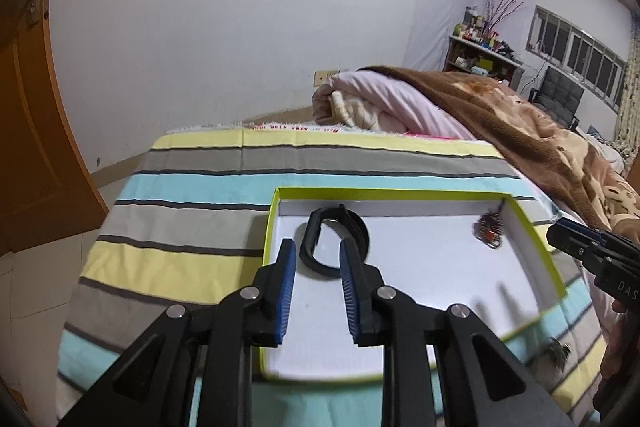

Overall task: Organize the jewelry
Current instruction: 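Open the right tool to drop the bead bracelet while the left tool releases the black band in the box, then withdraw both tools from the box back over the remaining jewelry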

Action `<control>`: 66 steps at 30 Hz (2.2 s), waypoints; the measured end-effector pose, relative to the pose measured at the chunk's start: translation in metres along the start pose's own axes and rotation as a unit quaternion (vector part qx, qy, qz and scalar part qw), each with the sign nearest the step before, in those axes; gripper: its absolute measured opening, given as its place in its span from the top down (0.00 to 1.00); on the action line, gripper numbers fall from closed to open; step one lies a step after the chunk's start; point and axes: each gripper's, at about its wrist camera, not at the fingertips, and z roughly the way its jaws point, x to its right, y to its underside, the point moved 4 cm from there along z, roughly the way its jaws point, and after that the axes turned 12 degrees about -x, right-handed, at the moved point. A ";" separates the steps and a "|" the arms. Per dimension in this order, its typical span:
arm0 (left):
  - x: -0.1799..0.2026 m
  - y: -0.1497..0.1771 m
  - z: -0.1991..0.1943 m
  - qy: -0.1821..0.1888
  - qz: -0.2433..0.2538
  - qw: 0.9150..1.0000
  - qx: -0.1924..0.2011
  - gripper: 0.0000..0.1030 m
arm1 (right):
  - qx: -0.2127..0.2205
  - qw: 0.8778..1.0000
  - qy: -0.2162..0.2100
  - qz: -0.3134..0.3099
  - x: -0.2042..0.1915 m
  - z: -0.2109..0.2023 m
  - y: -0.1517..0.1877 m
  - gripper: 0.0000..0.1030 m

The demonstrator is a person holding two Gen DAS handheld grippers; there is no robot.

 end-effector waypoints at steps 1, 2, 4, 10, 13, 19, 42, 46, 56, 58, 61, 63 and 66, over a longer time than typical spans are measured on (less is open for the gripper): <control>0.000 0.003 -0.007 0.001 0.001 1.000 0.006 0.74 | 0.006 1.000 -0.001 -0.002 -0.003 -0.008 0.004 0.72; 0.001 0.007 -0.015 0.003 0.001 1.000 0.012 0.73 | 0.010 1.000 -0.001 -0.004 -0.005 -0.014 0.007 0.72; 0.001 0.015 -0.029 0.005 -0.001 1.000 0.025 0.70 | 0.020 1.000 -0.003 -0.007 -0.010 -0.027 0.016 0.72; 0.007 0.040 -0.065 -0.001 -0.003 0.999 0.052 0.70 | 0.042 0.999 -0.004 -0.019 -0.023 -0.061 0.044 0.72; 0.012 0.055 -0.081 -0.007 -0.001 0.998 0.066 0.70 | 0.050 0.998 0.001 -0.023 -0.027 -0.074 0.059 0.72; 0.013 0.080 -0.102 -0.016 -0.016 0.997 0.074 0.70 | 0.066 0.997 0.002 -0.028 -0.037 -0.098 0.089 0.72; 0.026 0.167 -0.140 -0.044 -0.008 0.996 0.078 0.70 | 0.087 0.996 -0.001 -0.033 -0.054 -0.144 0.173 0.72; 0.027 0.180 -0.141 -0.048 0.000 0.996 0.073 0.70 | 0.085 0.996 0.005 -0.032 -0.056 -0.146 0.180 0.72; 0.021 0.188 -0.143 -0.034 -0.001 0.998 0.062 0.70 | 0.075 0.997 -0.004 -0.026 -0.053 -0.141 0.182 0.72; 0.020 0.188 -0.140 -0.031 -0.004 0.998 0.057 0.70 | 0.069 0.997 -0.007 -0.026 -0.053 -0.137 0.182 0.72; 0.019 0.187 -0.135 -0.029 -0.005 0.998 0.051 0.70 | 0.060 0.998 -0.005 -0.027 -0.052 -0.132 0.183 0.72; 0.018 0.187 -0.131 -0.024 -0.006 0.999 0.045 0.70 | 0.056 0.998 -0.006 -0.026 -0.051 -0.128 0.183 0.72; 0.018 0.185 -0.124 -0.017 -0.005 0.999 0.038 0.70 | 0.051 0.998 -0.004 -0.024 -0.048 -0.124 0.183 0.72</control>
